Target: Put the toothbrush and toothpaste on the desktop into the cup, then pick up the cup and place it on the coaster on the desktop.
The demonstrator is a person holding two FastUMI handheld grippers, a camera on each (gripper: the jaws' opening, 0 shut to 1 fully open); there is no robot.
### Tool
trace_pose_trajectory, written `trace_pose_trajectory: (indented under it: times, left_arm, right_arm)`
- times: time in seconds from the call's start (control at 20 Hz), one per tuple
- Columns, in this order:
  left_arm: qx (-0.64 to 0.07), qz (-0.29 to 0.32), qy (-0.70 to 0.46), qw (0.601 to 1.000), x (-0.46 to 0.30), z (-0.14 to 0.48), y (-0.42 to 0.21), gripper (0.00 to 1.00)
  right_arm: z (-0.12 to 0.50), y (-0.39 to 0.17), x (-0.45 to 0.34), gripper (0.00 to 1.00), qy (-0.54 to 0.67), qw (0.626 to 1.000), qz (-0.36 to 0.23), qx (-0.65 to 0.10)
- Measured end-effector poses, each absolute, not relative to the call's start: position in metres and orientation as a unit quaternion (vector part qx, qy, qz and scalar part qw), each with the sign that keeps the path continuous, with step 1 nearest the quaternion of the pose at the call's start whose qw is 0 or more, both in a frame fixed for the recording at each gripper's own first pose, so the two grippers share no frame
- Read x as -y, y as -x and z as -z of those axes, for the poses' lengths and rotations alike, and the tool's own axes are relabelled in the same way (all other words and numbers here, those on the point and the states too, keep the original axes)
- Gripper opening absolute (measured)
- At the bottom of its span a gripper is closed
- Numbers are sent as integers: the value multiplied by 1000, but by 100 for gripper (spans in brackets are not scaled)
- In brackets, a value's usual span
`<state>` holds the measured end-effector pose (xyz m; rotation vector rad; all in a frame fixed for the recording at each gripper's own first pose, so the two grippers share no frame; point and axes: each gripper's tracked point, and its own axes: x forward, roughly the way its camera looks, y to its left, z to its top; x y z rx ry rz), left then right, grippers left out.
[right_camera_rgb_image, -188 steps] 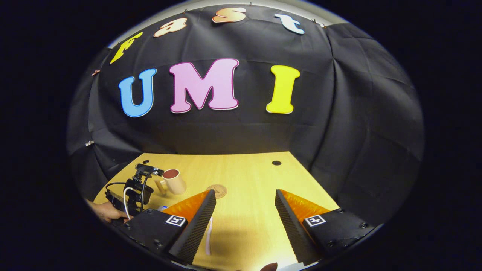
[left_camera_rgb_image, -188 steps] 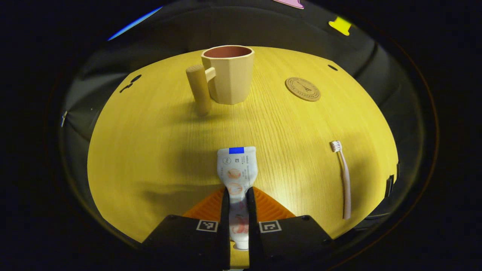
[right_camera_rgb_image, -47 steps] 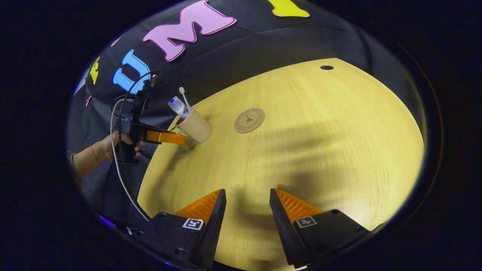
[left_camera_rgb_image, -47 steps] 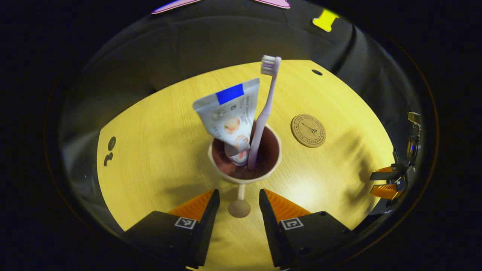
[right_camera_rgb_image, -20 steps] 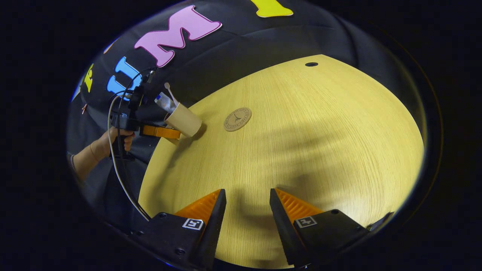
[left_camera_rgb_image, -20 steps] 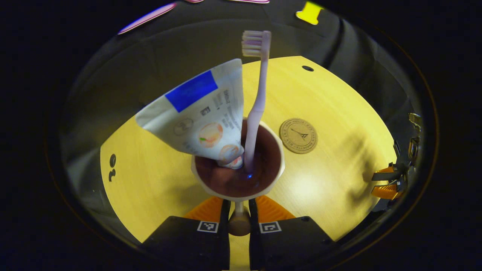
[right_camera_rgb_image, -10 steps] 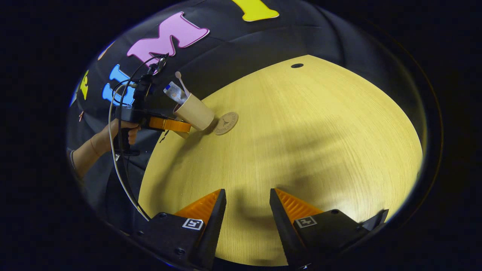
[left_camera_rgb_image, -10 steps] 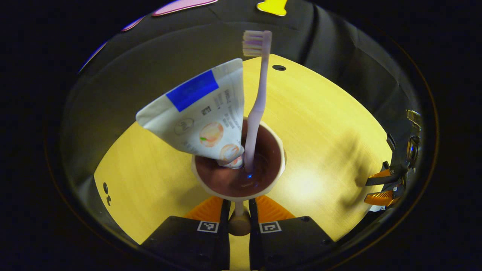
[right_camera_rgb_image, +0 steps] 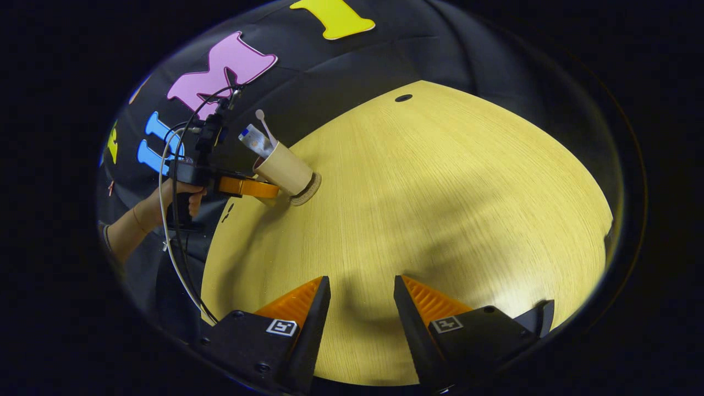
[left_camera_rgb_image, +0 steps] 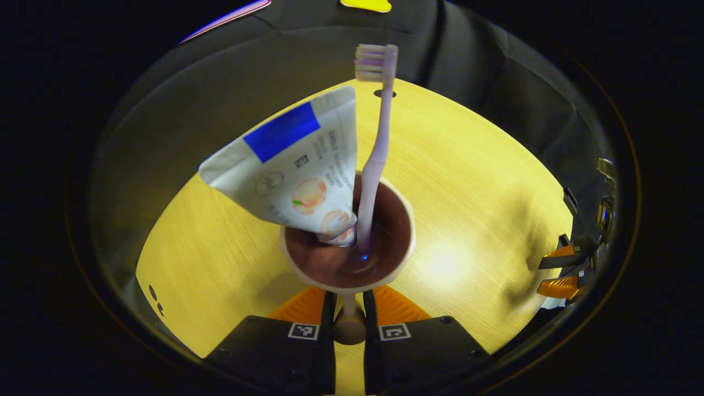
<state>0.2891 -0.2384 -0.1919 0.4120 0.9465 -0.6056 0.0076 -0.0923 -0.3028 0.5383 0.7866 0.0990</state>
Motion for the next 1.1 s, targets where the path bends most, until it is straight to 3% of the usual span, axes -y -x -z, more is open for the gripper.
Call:
trace_pose_trajectory:
  times: [0.05,0.1,0.3,0.35,0.45,0.6,0.7,0.8,0.9,1.1]
  left_arm:
    - [-447,283,-196,826,240,194,-290,20]
    - [-449,281,-196,825,240,196,-291,24]
    - [-455,281,-194,823,238,201,-292,26]
    - [-456,281,-195,822,236,200,-291,31]
    - [-450,280,-195,825,237,196,-289,29]
    - [-442,285,-191,829,237,193,-289,39]
    - [-440,287,-189,829,238,189,-285,66]
    - [-436,286,-185,833,238,184,-281,77]
    - [-430,281,-179,839,234,177,-277,83]
    - [-407,276,-154,857,219,162,-256,88]
  right_arm:
    - [303,-6,93,73,-261,887,-47,-379]
    - [303,-5,94,72,-262,886,-46,-380]
    - [302,-8,96,73,-265,885,-41,-381]
    - [303,-8,95,72,-267,885,-42,-380]
    - [304,-8,95,72,-267,885,-42,-379]
    - [304,-6,98,72,-267,885,-41,-380]
    - [305,-7,97,72,-265,885,-42,-380]
    - [305,-8,95,72,-264,885,-44,-380]
    - [305,-9,93,73,-262,886,-47,-380]
    - [299,-9,94,72,-251,889,-58,-379]
